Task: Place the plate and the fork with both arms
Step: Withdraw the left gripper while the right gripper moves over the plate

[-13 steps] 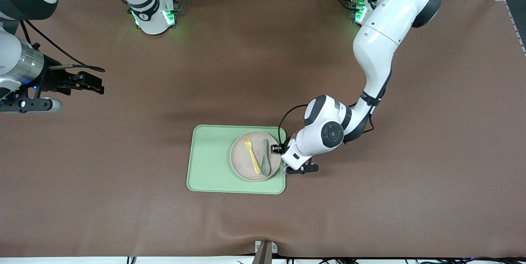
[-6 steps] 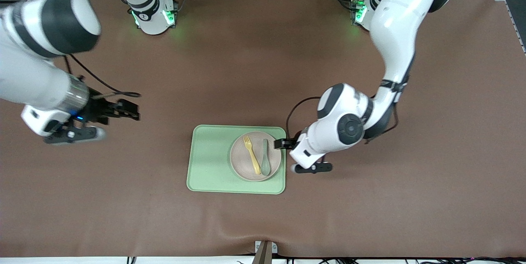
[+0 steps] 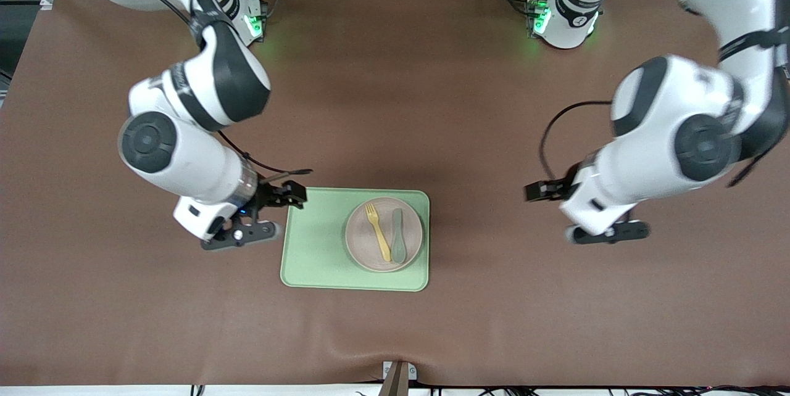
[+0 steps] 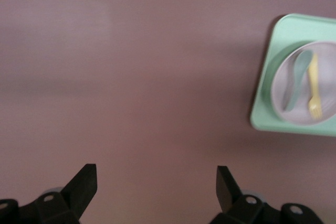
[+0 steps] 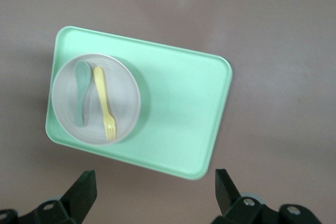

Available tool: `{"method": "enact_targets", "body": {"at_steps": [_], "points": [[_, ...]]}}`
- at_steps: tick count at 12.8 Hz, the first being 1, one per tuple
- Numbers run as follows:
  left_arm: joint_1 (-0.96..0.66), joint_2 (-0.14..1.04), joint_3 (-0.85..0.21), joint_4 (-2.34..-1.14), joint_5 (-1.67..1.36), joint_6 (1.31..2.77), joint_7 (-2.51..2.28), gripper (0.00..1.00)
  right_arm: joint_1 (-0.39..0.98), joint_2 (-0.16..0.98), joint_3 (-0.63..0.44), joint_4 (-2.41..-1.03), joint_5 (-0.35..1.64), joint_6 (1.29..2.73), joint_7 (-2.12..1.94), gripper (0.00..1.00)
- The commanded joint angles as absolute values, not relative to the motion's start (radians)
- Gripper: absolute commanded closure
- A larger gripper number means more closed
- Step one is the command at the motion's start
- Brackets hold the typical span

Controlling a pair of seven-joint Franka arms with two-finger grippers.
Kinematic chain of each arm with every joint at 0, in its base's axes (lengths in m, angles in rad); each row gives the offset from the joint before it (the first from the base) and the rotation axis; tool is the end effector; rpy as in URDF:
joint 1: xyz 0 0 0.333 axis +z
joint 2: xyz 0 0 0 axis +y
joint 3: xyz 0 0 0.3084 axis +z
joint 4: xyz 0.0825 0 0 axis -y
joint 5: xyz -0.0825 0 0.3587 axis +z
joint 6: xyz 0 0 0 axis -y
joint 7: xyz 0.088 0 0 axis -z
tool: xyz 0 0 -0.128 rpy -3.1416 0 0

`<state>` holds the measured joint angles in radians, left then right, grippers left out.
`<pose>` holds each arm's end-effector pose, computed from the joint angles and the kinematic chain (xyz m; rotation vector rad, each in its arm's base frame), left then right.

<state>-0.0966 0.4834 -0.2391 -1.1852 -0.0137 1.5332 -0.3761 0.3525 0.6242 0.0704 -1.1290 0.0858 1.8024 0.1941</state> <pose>0.6233 -0.1836 0.4830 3.0555 0.0923 -0.2421 0.6484 0.2870 0.4291 -2.9927 -0.2956 -0.0159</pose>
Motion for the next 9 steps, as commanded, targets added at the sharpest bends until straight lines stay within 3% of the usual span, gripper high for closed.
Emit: {"method": "enact_targets", "body": {"at_steps": [1, 4, 7, 9], "points": [[-0.011, 0.333, -0.25, -1.256, -0.002, 1.415, -0.313, 0.0, 0.417, 0.745, 0.06, -1.025, 0.042, 1.882, 0.201, 0.0], [0.057, 0.168, -0.252, -1.423, -0.002, 1.465, -0.246, 0.0, 0.455, 0.823, 0.06, -1.025, 0.002, 1.959, 0.198, 0.01], [0.09, 0.004, -0.252, -1.667, -0.002, 1.628, -0.206, 0.0, 0.495, 0.877, 0.06, -1.025, -0.006, 2.0, 0.201, 0.15], [0.103, -0.015, -0.247, -1.692, -0.003, 1.651, -0.161, 0.0, 0.531, 0.906, 0.055, -1.025, -0.035, 2.025, 0.209, 0.26]]}}
